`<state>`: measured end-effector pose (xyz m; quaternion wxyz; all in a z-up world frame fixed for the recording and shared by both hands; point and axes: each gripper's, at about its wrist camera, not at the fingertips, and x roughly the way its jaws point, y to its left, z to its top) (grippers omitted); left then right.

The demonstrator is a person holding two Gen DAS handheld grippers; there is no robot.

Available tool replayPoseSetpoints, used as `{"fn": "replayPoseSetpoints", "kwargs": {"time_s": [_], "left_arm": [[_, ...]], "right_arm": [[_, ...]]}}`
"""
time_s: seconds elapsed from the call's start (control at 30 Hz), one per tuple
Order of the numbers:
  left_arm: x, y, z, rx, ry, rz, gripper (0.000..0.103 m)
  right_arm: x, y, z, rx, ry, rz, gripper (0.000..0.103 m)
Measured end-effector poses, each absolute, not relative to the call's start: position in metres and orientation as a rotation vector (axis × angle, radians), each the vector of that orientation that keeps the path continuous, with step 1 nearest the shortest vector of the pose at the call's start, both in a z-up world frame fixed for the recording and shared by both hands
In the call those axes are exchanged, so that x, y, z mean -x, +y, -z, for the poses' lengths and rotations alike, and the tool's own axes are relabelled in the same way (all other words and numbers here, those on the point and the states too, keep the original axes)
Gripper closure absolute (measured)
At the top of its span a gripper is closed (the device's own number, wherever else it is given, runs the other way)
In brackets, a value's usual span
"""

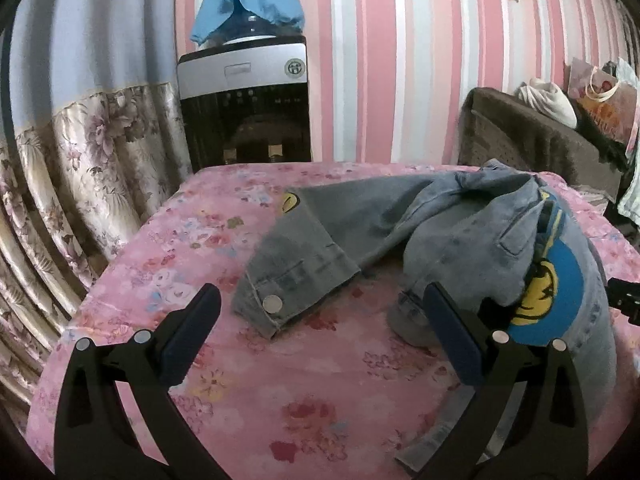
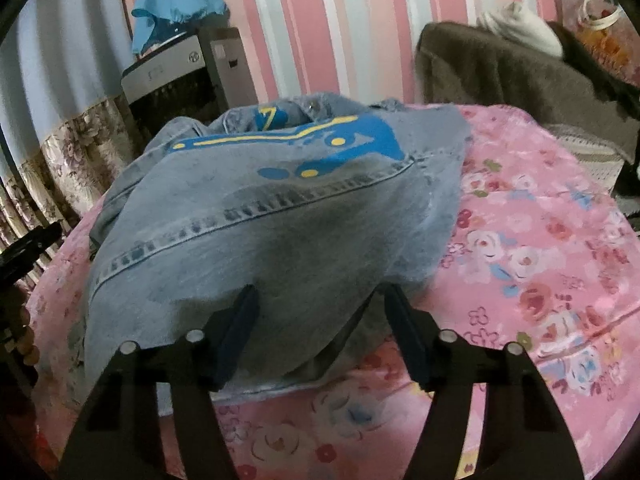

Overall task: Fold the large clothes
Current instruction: 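Grasp the jacket hem with the right gripper while the left gripper approaches the sleeve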

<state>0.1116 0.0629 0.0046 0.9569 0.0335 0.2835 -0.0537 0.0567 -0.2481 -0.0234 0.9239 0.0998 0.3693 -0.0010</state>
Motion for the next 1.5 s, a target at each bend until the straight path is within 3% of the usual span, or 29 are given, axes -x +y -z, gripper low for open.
{"fn": "replayPoseSetpoints", "kwargs": {"time_s": [0.03, 0.1, 0.2, 0.47, 0.83, 1.0, 1.1, 1.13, 1.17, 1.23, 1.5], "left_arm": [[-0.114, 0.063, -0.004, -0.076, 0.575, 0.105, 0.003], [-0.12, 0.061, -0.006, -0.095, 0.565, 0.092, 0.003], [-0.128, 0.058, -0.007, -0.106, 0.567, 0.089, 0.003], [-0.145, 0.055, -0.01, -0.1, 0.583, 0.082, 0.003], [-0.143, 0.045, -0.01, -0.138, 0.575, 0.115, 0.003], [-0.141, 0.034, -0.001, -0.179, 0.594, 0.133, 0.003], [-0.137, 0.026, 0.0, -0.204, 0.587, 0.145, 0.003], [-0.135, 0.025, -0.001, -0.212, 0.581, 0.147, 0.003], [-0.133, 0.022, -0.001, -0.22, 0.575, 0.153, 0.003], [-0.129, 0.018, -0.003, -0.233, 0.569, 0.163, 0.003], [-0.115, 0.016, -0.002, -0.26, 0.553, 0.184, 0.003]], "right_arm": [[-0.06, -0.248, 0.024, -0.22, 0.774, -0.021, 0.06], [-0.07, -0.25, 0.029, -0.263, 0.819, -0.066, 0.067], [-0.076, -0.251, 0.029, -0.248, 0.815, -0.094, 0.097], [-0.066, -0.269, -0.034, 0.061, 0.641, 0.106, 0.099], [-0.12, -0.387, -0.069, 0.413, 0.674, 0.587, 0.103], [-0.148, -0.464, -0.067, 0.306, 0.802, 0.664, 0.103], [-0.136, -0.459, -0.064, 0.2, 0.805, 0.589, 0.096], [-0.126, -0.452, -0.063, 0.174, 0.79, 0.57, 0.085], [-0.116, -0.437, -0.065, 0.151, 0.766, 0.542, 0.066], [-0.096, -0.424, -0.062, 0.115, 0.721, 0.498, 0.053], [-0.037, -0.345, -0.063, -0.052, 0.599, 0.298, 0.053]]}}
